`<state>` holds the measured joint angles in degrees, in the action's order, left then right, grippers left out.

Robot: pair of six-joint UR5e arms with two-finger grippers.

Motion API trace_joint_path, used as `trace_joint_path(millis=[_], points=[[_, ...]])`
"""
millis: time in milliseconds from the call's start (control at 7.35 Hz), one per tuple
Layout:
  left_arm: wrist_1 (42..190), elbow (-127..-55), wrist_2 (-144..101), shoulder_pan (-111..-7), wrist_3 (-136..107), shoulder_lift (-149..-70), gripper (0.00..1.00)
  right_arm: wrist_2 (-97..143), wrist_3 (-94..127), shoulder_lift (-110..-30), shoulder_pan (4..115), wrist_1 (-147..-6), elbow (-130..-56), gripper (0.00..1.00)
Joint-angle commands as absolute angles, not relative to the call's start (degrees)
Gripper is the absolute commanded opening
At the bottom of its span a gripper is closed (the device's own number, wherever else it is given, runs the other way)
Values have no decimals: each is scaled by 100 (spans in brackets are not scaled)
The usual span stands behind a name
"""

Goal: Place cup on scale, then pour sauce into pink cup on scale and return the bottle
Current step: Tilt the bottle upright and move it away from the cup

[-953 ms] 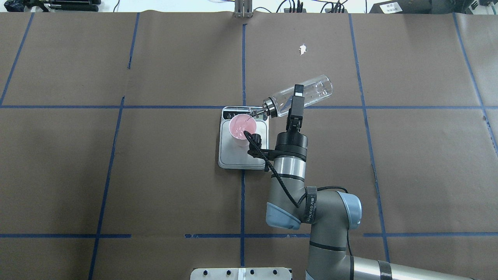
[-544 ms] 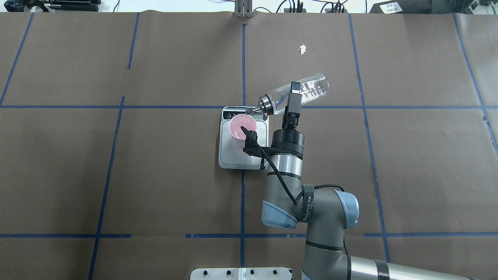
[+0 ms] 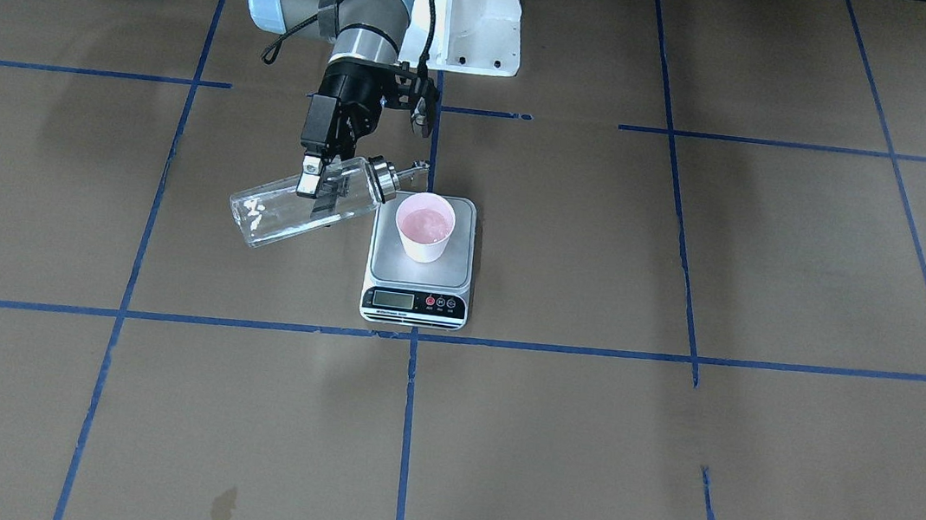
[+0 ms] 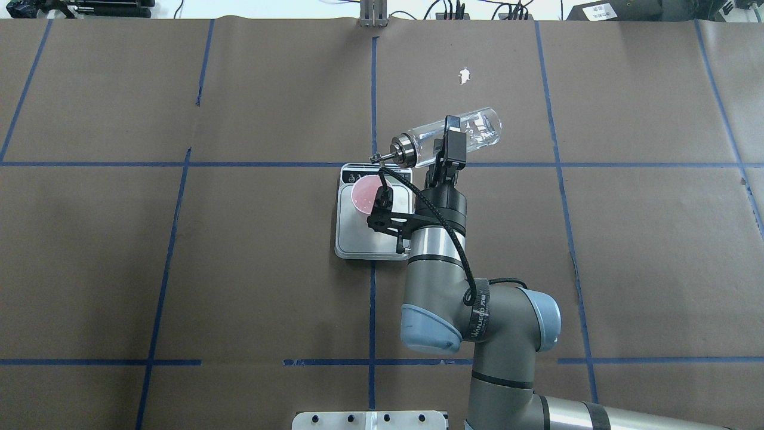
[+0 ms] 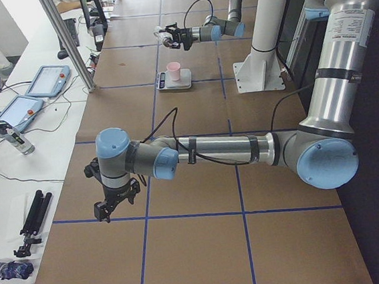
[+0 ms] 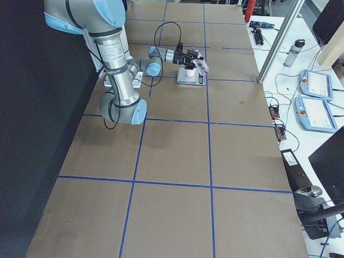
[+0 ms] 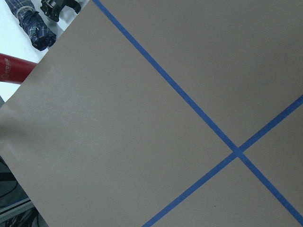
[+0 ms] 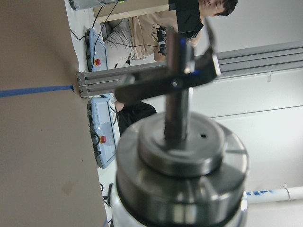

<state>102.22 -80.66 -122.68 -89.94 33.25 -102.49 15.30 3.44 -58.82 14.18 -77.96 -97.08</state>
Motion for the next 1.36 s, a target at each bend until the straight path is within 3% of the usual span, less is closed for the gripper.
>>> trace_joint_path(millis=[0,544,1225], points=[[10222,-8077,-12261,-9009,3314,-10274,100,1853,1166,-5906,1467,-7796,-9930,0],[10213,-8103,-12261,-9097,3313,-10292,100,2390,3091,-6546,1625,-7796,-10879,0],[10169,-8279,-12234,-9193,3296,-10432,100,4154,5582,-7293,2416,-7805,-11180,0]])
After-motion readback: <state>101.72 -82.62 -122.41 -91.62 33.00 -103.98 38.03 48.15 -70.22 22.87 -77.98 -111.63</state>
